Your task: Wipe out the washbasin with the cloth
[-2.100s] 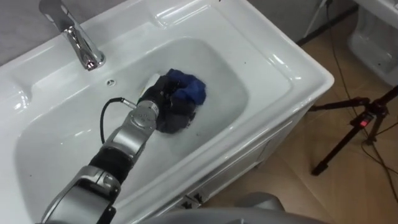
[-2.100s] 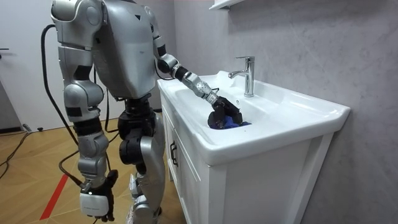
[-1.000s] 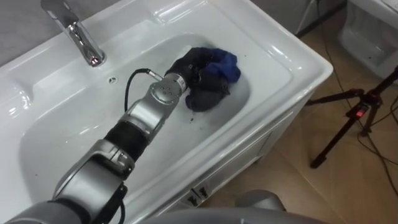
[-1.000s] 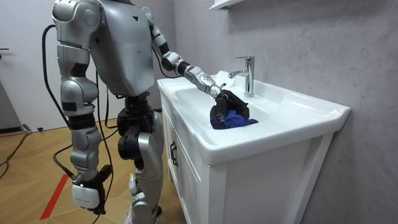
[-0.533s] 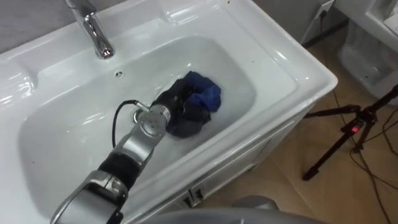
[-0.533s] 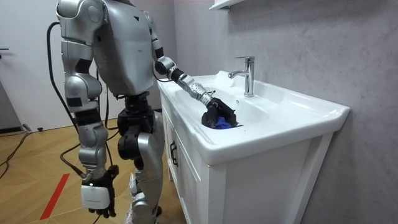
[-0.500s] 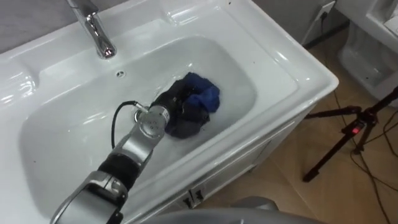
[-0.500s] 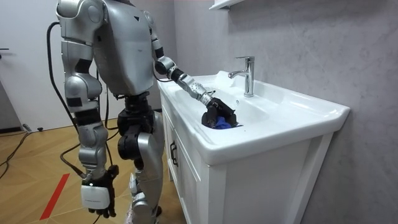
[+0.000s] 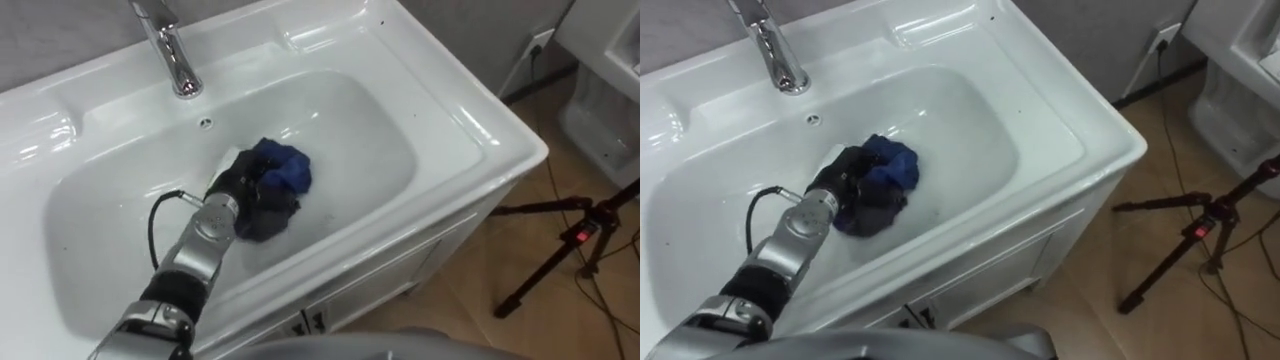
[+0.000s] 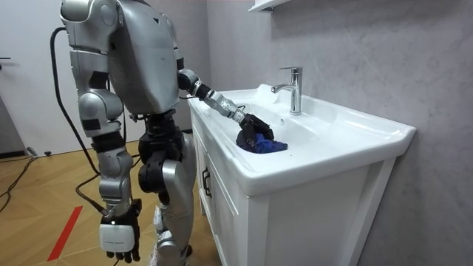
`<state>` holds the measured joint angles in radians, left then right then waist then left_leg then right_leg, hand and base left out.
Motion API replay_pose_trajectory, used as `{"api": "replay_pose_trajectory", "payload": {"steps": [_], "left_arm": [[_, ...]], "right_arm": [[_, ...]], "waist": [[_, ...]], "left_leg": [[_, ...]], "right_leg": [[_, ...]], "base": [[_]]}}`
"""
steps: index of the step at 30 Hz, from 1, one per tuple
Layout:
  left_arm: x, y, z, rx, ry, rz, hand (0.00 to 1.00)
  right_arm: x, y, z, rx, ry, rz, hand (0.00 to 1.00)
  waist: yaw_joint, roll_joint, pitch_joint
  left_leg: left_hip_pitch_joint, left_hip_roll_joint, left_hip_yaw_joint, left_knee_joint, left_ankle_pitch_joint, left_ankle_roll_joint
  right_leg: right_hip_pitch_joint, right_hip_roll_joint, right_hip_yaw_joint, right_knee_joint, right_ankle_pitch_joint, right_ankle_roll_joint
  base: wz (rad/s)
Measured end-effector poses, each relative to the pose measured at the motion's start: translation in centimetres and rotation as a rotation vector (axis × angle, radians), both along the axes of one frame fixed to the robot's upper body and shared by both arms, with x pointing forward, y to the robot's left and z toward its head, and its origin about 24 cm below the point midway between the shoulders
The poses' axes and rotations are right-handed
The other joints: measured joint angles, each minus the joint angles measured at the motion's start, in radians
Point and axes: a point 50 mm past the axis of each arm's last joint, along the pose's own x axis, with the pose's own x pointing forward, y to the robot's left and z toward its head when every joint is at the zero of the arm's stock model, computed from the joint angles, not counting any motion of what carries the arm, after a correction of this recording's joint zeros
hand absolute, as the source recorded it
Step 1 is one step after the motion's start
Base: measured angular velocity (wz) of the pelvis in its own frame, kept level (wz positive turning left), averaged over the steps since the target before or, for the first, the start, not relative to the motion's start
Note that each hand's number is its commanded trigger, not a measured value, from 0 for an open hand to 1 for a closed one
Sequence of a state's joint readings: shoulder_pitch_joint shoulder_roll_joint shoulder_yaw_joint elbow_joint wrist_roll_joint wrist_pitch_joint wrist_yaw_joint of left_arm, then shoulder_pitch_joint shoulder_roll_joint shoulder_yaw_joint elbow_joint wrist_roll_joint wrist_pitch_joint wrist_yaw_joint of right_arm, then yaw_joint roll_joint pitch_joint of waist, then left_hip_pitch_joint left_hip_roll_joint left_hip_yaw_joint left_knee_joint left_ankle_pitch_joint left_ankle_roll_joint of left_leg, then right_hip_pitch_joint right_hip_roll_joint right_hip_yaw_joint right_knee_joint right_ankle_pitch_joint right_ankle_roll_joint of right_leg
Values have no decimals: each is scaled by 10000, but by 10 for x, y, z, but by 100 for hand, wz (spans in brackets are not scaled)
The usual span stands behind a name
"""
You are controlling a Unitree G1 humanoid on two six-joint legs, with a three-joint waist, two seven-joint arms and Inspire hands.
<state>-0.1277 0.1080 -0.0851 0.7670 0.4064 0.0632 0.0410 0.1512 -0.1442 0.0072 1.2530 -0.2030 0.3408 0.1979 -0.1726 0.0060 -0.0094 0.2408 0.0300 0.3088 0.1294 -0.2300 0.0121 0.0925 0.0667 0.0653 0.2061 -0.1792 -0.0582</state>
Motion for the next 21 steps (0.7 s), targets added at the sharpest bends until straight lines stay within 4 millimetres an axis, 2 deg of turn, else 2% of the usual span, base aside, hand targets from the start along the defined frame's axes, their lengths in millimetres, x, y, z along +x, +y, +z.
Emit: {"api": "replay_pose_trajectory", "payload": {"steps": [3,7,12,17,21], "left_arm": [[-3,14,-1,1376,-27,-261,100],[-9,36,1,3578,-200,-662,100],[-26,52,-1,5928,-221,-1044,100],[-35,65,-1,7138,-88,-1372,100],[-40,68,-2,7559,-67,-1344,100]], "right_arm": [[0,-1,0,-67,-26,-126,0],[6,-6,1,-302,-148,-132,0],[11,-22,5,-702,-259,-214,0],[12,-39,10,-1219,-340,-383,0],[15,-45,12,-1445,-653,-576,0]], "waist": [[274,34,4],[398,87,-21],[526,317,-88],[708,476,-157],[710,527,-142]], "left_leg": [[120,25,-111,-17,-2,-3],[113,76,-137,-17,-3,-11],[124,111,-246,-15,2,-34],[126,128,-418,5,61,-127],[128,162,-495,3,101,-189]], "right_leg": [[129,50,-3,-16,18,-30],[124,84,18,-19,51,-84],[112,144,31,-25,106,-134],[118,161,18,-44,136,-180],[138,190,-9,-57,153,-243]], "base": [[1],[-1],[-5],[-1],[2]]}}
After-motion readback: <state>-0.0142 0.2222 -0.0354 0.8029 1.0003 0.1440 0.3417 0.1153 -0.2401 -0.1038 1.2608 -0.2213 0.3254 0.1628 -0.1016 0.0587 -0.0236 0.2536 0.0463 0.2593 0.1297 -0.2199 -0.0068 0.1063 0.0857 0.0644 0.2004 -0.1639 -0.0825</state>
